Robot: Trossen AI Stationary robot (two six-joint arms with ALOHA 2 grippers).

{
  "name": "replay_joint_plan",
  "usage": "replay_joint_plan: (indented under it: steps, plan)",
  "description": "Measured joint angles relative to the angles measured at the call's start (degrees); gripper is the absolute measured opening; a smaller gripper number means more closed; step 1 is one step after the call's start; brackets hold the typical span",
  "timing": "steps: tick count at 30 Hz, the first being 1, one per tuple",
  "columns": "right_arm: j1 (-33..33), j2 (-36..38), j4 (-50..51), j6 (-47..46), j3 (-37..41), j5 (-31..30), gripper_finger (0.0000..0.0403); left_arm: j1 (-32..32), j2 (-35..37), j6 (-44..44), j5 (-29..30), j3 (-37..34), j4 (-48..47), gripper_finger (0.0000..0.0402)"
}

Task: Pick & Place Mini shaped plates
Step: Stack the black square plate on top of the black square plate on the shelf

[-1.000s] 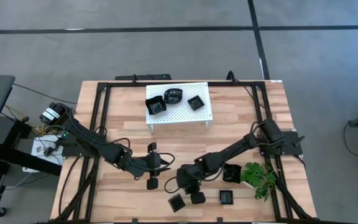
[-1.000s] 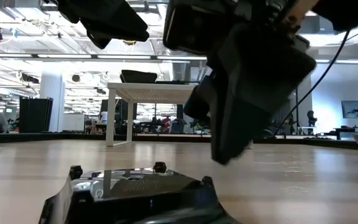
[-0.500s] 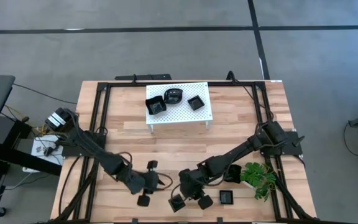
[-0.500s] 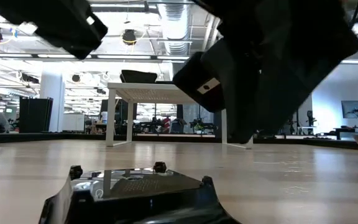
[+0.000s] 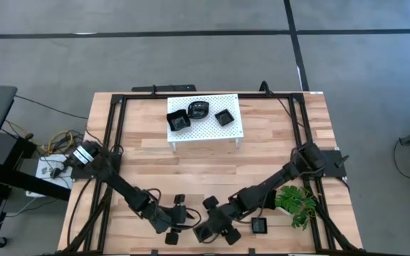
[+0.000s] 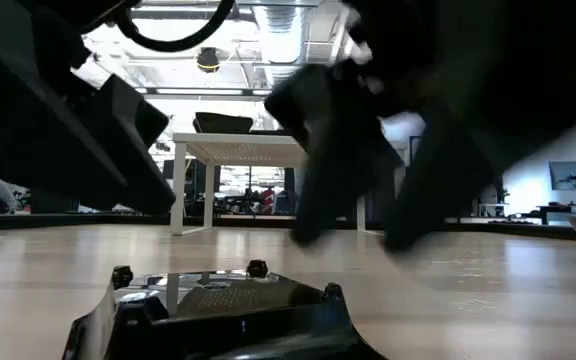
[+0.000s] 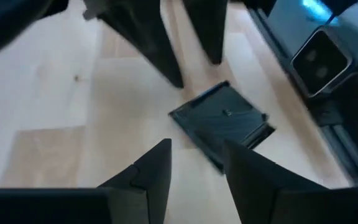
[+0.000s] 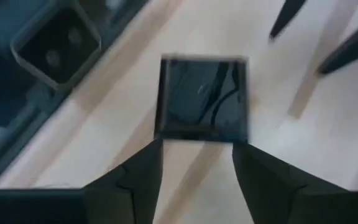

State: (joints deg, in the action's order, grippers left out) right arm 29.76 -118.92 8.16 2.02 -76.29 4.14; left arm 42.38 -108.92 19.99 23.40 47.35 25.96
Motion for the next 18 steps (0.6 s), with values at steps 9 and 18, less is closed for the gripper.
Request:
replay_joint_plan:
  steps: [9, 18]
  plan:
    - [-0.5, -2.4, -2.1, 2.4, -0.1, -2.8, 0.0182, 2.0, -2.4, 3.9, -0.9, 0.1, 1.0, 0.0148]
    - [-0.9, -4.0, -5.2, 2.4, -0.3, -3.2, 0.0172, 1.4, -7.0, 4.2, 0.8, 2.0, 3.1, 0.0148]
